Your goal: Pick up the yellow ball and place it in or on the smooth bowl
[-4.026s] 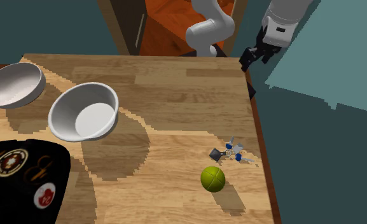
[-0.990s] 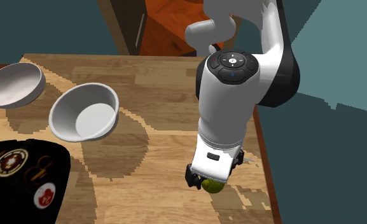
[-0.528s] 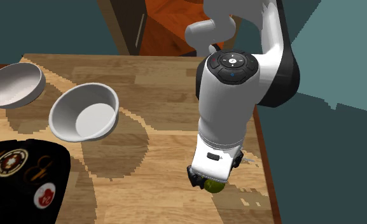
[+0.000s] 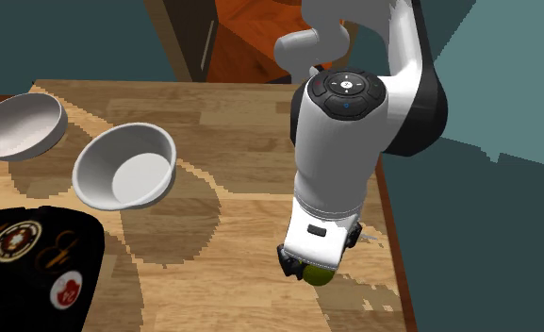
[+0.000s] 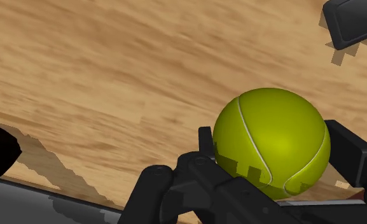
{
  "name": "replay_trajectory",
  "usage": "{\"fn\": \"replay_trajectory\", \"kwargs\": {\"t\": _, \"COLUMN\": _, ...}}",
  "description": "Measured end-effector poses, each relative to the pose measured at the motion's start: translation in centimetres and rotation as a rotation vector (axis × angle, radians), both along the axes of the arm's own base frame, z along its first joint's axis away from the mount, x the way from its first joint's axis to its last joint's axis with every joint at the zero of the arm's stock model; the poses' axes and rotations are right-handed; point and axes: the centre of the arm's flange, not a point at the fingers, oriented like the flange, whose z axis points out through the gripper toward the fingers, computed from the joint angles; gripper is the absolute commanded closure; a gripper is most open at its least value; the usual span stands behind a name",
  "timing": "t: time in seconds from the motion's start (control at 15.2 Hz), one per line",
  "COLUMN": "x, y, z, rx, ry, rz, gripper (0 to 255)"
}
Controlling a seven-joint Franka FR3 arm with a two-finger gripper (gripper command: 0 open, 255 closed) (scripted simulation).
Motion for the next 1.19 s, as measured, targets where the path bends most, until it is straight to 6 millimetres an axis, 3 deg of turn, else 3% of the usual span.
{"fn": "replay_trajectory", "kwargs": {"t": 1.19, "x": 0.1, "y": 0.1, "z": 9.2, "rx": 0.000, "ry": 0.000, "rz": 0.000, "gripper": 255}}
